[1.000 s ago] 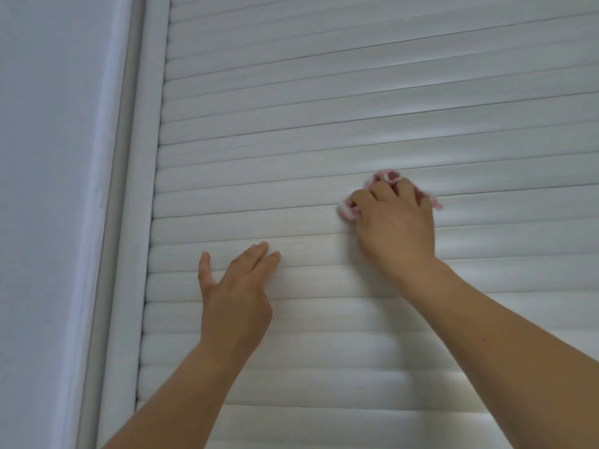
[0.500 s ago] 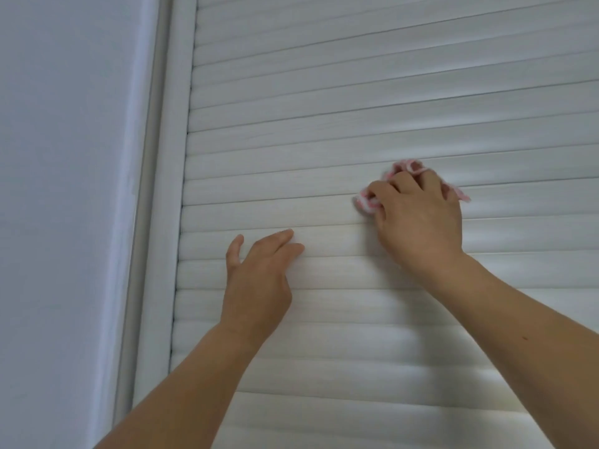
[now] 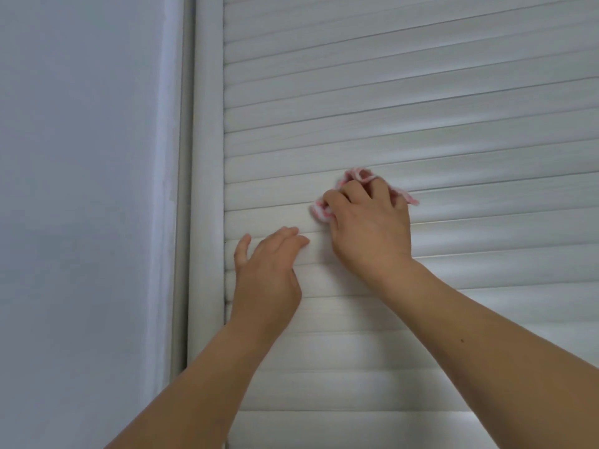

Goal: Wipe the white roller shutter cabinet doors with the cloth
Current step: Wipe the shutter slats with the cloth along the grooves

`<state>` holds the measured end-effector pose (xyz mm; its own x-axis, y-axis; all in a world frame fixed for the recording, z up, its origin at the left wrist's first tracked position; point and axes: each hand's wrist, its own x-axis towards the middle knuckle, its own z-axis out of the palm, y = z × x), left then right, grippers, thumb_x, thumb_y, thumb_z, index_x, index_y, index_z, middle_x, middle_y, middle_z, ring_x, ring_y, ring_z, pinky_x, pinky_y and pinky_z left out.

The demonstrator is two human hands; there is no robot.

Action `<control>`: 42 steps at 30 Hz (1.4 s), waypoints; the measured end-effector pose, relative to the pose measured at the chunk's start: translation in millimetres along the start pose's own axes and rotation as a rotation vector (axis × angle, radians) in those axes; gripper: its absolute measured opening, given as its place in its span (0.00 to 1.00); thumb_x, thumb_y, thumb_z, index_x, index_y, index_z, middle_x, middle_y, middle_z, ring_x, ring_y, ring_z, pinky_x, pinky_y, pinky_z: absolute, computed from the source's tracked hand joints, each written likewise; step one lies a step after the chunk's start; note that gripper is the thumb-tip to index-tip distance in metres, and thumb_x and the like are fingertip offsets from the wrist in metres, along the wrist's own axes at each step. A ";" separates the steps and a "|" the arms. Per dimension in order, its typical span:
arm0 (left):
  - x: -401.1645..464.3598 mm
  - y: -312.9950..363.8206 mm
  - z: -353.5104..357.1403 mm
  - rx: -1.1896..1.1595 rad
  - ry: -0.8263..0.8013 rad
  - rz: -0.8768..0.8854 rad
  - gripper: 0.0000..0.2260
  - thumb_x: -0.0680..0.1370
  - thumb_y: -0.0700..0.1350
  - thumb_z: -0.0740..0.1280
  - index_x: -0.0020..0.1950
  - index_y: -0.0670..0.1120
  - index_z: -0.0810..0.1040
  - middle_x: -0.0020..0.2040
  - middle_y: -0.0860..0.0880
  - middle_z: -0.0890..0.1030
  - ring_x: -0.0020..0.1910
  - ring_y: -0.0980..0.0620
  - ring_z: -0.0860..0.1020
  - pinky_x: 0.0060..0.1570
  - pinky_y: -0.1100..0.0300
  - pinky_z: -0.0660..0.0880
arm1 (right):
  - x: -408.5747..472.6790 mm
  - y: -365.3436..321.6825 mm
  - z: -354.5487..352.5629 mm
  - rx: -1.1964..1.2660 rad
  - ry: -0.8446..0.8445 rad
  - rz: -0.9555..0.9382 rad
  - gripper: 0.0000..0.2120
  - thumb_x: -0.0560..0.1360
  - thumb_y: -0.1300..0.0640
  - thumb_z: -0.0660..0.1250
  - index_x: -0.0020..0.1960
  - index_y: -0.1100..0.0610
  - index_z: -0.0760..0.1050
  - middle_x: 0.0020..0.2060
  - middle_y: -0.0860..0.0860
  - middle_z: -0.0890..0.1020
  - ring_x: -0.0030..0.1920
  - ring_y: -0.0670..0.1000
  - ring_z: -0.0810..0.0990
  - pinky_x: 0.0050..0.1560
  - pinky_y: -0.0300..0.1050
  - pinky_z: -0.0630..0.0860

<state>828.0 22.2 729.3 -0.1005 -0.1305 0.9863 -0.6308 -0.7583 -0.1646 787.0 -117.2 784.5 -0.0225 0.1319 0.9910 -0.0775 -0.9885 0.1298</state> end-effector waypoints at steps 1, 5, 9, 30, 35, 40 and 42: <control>-1.1 -3.1 -0.9 -0.018 -0.009 0.013 0.24 0.68 0.37 0.49 0.53 0.46 0.80 0.57 0.48 0.81 0.60 0.52 0.76 0.64 0.38 0.61 | 0.8 -6.0 1.6 0.010 -0.010 -0.011 0.08 0.65 0.57 0.71 0.44 0.54 0.81 0.44 0.54 0.81 0.47 0.61 0.77 0.43 0.58 0.72; -10.4 -12.6 -1.4 -0.041 -0.025 0.032 0.24 0.68 0.38 0.49 0.55 0.48 0.78 0.58 0.50 0.79 0.61 0.57 0.69 0.67 0.47 0.56 | 5.5 -26.6 5.1 0.021 -0.028 -0.068 0.09 0.64 0.55 0.64 0.41 0.53 0.81 0.41 0.52 0.81 0.44 0.60 0.78 0.41 0.53 0.72; -14.3 -18.1 0.7 -0.093 0.004 0.052 0.24 0.67 0.37 0.50 0.56 0.47 0.77 0.58 0.48 0.79 0.60 0.56 0.70 0.64 0.42 0.63 | 12.3 -48.2 8.1 0.033 -0.078 -0.136 0.16 0.66 0.54 0.55 0.41 0.52 0.82 0.42 0.51 0.82 0.43 0.60 0.78 0.40 0.51 0.72; -19.4 -15.9 -18.3 -0.066 -0.022 -0.189 0.19 0.67 0.29 0.55 0.49 0.41 0.81 0.53 0.42 0.81 0.54 0.41 0.78 0.58 0.40 0.72 | 5.2 57.9 -43.3 0.282 -0.109 0.375 0.13 0.76 0.49 0.64 0.60 0.48 0.75 0.56 0.53 0.73 0.53 0.56 0.76 0.47 0.46 0.70; -9.1 -2.5 -15.2 -0.079 -0.049 -0.225 0.20 0.68 0.24 0.60 0.53 0.41 0.80 0.55 0.43 0.80 0.56 0.41 0.76 0.60 0.48 0.70 | -0.3 99.4 -57.7 0.379 0.202 0.769 0.14 0.77 0.51 0.62 0.62 0.47 0.70 0.58 0.54 0.71 0.50 0.57 0.77 0.50 0.51 0.73; -7.2 1.7 -7.2 -0.060 0.018 -0.190 0.19 0.66 0.29 0.56 0.49 0.39 0.81 0.50 0.42 0.81 0.51 0.40 0.79 0.56 0.53 0.68 | 8.2 98.4 -48.7 0.254 0.060 0.778 0.14 0.79 0.50 0.59 0.63 0.50 0.75 0.58 0.58 0.71 0.52 0.63 0.75 0.53 0.50 0.69; -8.4 1.0 -5.7 -0.055 0.027 -0.188 0.18 0.66 0.29 0.56 0.48 0.40 0.81 0.50 0.43 0.81 0.51 0.41 0.79 0.56 0.53 0.69 | 15.4 86.6 -41.9 0.271 0.041 0.742 0.15 0.80 0.51 0.58 0.63 0.52 0.75 0.58 0.59 0.71 0.52 0.64 0.75 0.53 0.50 0.69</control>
<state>823.8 26.2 720.8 0.0026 0.0279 0.9996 -0.6816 -0.7314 0.0222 738.2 -197.7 809.6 -0.0098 -0.5718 0.8203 0.2178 -0.8019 -0.5564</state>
